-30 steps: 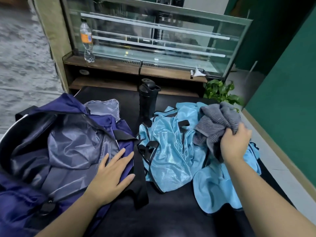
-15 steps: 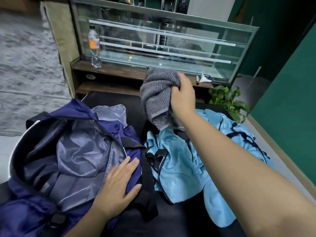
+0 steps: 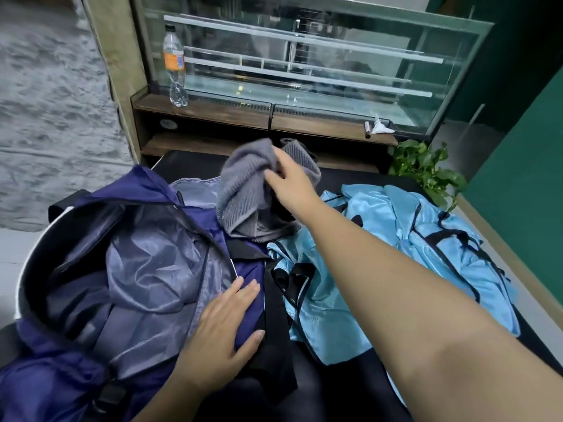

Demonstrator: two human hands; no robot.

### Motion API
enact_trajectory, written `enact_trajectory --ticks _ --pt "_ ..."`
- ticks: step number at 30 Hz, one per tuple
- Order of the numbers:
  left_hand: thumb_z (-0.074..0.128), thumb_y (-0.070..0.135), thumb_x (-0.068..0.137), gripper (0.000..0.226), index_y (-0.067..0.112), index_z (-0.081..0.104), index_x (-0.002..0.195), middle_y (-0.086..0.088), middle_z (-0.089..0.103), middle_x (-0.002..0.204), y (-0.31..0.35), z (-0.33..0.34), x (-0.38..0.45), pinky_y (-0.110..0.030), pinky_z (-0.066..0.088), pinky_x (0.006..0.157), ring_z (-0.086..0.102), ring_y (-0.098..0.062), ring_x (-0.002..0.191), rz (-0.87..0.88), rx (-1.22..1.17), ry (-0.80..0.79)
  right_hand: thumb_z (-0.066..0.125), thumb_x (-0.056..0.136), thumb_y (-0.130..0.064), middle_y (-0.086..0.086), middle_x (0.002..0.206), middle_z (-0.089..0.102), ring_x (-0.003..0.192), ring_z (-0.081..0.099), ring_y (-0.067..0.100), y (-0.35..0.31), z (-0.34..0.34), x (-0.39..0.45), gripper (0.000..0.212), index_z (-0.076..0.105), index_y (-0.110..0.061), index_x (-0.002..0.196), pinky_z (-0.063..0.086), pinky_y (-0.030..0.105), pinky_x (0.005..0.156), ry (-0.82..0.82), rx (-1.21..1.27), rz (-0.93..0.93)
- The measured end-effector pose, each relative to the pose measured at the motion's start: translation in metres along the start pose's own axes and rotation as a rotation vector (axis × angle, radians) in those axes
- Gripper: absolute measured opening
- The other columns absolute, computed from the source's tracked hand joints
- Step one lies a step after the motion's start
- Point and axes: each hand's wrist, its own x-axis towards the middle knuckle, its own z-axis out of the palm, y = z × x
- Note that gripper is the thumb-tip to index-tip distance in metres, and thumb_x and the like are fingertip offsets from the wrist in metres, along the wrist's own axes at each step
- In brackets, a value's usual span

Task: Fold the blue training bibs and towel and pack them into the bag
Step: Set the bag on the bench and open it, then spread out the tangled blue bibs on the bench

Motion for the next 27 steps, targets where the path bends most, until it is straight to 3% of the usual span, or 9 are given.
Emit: enact_trajectory --ticks 2,4,8,12,16,20,23,25,27 --pt "0.042 0.052 0.091 0.063 0.033 0.024 0.149 0.021 0.025 0.153 0.000 0.000 0.000 -0.015 0.011 0.110 0.012 -0.001 0.145 -0.002 -0.001 -0.002 0.058 0.092 -0.016 -0.004 0.151 0.037 0.135 0.037 0.013 0.004 -0.002 -0.003 0.069 0.023 -0.027 0.151 0.030 0.026 0.111 -0.106 -0.055 -0.014" --pt "0.040 0.054 0.091 0.063 0.035 0.022 0.149 0.021 0.025 0.153 0.000 0.001 0.000 -0.015 0.011 0.111 0.011 -0.001 0.145 -0.004 -0.002 -0.004 0.055 0.093 -0.014 -0.002 0.145 0.047 0.129 0.046 0.015 0.014 -0.013 -0.006 0.060 0.033 -0.024 0.147 0.034 0.019 0.101 0.011 -0.180 -0.040" --pt "0.029 0.060 0.094 0.061 0.032 0.023 0.148 0.022 0.023 0.153 -0.002 0.001 0.000 -0.015 0.012 0.111 0.013 -0.002 0.145 0.011 0.010 0.003 0.047 0.092 -0.011 0.005 0.129 0.061 0.123 0.052 0.024 0.041 -0.054 -0.013 0.039 0.056 -0.017 0.130 0.039 0.032 0.103 0.313 -0.329 0.016" --pt "0.036 0.052 0.095 0.059 0.027 0.029 0.148 0.025 0.021 0.153 -0.003 0.002 0.000 -0.014 0.009 0.113 0.014 -0.004 0.145 0.012 0.038 -0.002 0.027 0.100 -0.051 -0.008 0.158 0.021 0.148 -0.003 0.025 0.079 -0.102 -0.010 0.045 0.038 -0.042 0.142 -0.004 0.056 0.114 -0.052 -0.942 0.310" --pt "0.038 0.048 0.094 0.059 0.027 0.029 0.148 0.022 0.023 0.153 0.000 0.002 -0.001 -0.016 0.011 0.114 0.016 -0.006 0.145 0.009 0.054 -0.019 0.009 0.096 -0.063 -0.010 0.161 0.007 0.146 -0.015 0.031 0.111 -0.129 -0.005 0.055 0.026 -0.046 0.146 -0.012 0.065 0.109 -0.292 -1.155 0.466" --pt "0.030 0.053 0.097 0.057 0.030 0.025 0.149 0.024 0.020 0.154 0.001 0.001 -0.001 -0.022 0.015 0.114 0.018 -0.008 0.145 0.016 0.081 -0.029 0.018 0.066 -0.088 -0.009 0.161 0.005 0.148 0.001 0.031 0.150 -0.129 0.013 0.084 0.022 -0.054 0.144 0.002 0.067 0.112 -0.433 -1.068 0.524" --pt "0.027 0.055 0.096 0.058 0.030 0.027 0.148 0.026 0.019 0.153 0.001 0.002 0.000 -0.022 0.016 0.114 0.018 -0.008 0.145 -0.003 0.092 -0.028 0.042 0.056 -0.077 0.001 0.155 0.029 0.140 0.028 0.032 0.162 -0.122 0.025 0.090 0.041 -0.042 0.139 0.020 0.055 0.113 -0.542 -1.077 0.550" --pt "0.026 0.056 0.096 0.058 0.028 0.029 0.147 0.027 0.020 0.153 0.001 0.003 0.000 -0.020 0.016 0.114 0.018 -0.008 0.145 -0.008 0.088 -0.027 0.053 0.033 -0.061 0.005 0.140 0.048 0.126 0.046 0.034 0.169 -0.120 0.032 0.084 0.062 -0.031 0.111 0.033 0.054 0.106 -0.585 -1.139 0.607" --pt "0.026 0.056 0.096 0.058 0.029 0.028 0.147 0.030 0.017 0.152 0.002 0.002 0.000 -0.017 0.013 0.114 0.016 -0.006 0.145 -0.008 0.097 -0.026 0.049 0.023 -0.060 0.008 0.122 0.060 0.112 0.056 0.036 0.224 -0.128 0.061 0.067 0.061 -0.023 0.077 0.041 0.058 0.100 -0.583 -1.081 0.684"
